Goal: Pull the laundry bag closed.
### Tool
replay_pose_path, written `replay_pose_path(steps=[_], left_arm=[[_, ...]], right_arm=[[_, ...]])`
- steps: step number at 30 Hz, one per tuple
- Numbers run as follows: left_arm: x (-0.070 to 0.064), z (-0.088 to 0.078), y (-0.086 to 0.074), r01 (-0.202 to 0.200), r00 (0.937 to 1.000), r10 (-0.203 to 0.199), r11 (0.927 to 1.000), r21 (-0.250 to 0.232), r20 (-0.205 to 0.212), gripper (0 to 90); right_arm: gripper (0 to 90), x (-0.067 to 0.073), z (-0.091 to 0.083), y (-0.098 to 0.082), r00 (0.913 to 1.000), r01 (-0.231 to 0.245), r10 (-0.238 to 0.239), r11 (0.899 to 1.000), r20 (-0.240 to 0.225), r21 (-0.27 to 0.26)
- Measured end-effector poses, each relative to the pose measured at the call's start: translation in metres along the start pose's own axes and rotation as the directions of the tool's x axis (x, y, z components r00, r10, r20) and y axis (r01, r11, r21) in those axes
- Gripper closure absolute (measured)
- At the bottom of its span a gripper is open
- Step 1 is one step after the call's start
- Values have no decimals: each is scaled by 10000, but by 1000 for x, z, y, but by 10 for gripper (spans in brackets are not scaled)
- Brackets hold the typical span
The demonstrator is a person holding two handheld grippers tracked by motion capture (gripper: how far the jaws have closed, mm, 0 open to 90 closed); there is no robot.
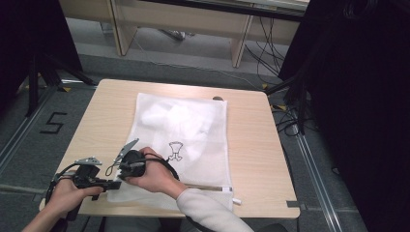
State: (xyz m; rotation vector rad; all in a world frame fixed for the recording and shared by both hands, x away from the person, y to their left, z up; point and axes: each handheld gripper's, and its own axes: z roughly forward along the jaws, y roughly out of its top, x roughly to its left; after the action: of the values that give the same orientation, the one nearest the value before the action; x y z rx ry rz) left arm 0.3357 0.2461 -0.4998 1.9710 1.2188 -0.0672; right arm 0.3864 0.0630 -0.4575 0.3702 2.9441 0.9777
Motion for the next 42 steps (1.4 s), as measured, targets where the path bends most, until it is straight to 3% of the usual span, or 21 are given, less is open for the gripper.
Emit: replay_pose_path(steps=[1, 5, 6, 8, 9, 12, 13, 14, 21, 24, 28, 30, 32, 35, 42], left_arm=[[0, 1, -1, 42, 10000, -43, 9998, -217, -11, 857], [0, -1, 0, 145, 9999, -144, 9998, -142, 71, 858], [0, -1, -1, 215, 9997, -213, 9993, -295, 73, 858], [1, -2, 0, 219, 9996, -217, 9996, -149, 179, 857], [1, -2, -1, 282, 9995, -277, 9990, -334, 153, 858], [1, -3, 0, 285, 9993, -280, 9994, -200, 268, 857], [0, -3, 0, 254, 9994, -248, 9995, -202, 249, 857], [-1, -2, 0, 259, 9995, -252, 9988, -421, 189, 857], [0, -4, 0, 257, 9991, -246, 9992, -293, 359, 857], [0, -4, 0, 248, 9991, -238, 9993, -282, 362, 856], [1, -5, 0, 206, 9992, -195, 9992, -339, 340, 856], [1, -5, 0, 137, 9993, -129, 9996, -256, 340, 855], [0, -4, 1, 140, 9995, -132, 9996, -258, 304, 855], [0, -5, 0, 149, 9995, -139, 9992, -382, 273, 855], [-1, -7, 1, 170, 9995, -160, 9991, -391, 268, 855]], right_arm=[[825, 1, -1, 0, 9999, -121, 121, 9999, -97, 11], [825, 2, -1, -1, 10000, -39, 39, 9997, 5, 248], [826, 3, -1, -2, 9999, -110, 111, 9995, -49, 291], [826, 3, 0, -4, 9996, -235, 241, 9988, -120, 428], [826, 2, 1, -5, 9999, -114, 112, 9985, 45, 541], [826, 0, 1, -11, 9999, -122, 131, 9970, -107, 758], [826, -3, 1, -13, 9999, 85, -93, 9963, 96, 851], [826, 0, 1, -14, 9995, -281, 290, 9975, -116, 655], [826, 0, 0, -16, 9999, -82, 88, 9968, -66, 795], [825, 0, 0, -19, 9997, -234, 228, 9923, 58, 1217], [826, 2, 1, -22, 9978, -648, 658, 9905, -44, 1210], [826, -2, 2, -24, 9997, -50, 71, 9956, -215, 931], [826, 1, 0, -25, 9983, -571, 582, 9922, -64, 1109], [826, -1, 1, -26, 9996, -213, 233, 9940, -169, 1071], [826, -3, -2, -32, 9991, -333, 359, 9944, -245, 1007]])
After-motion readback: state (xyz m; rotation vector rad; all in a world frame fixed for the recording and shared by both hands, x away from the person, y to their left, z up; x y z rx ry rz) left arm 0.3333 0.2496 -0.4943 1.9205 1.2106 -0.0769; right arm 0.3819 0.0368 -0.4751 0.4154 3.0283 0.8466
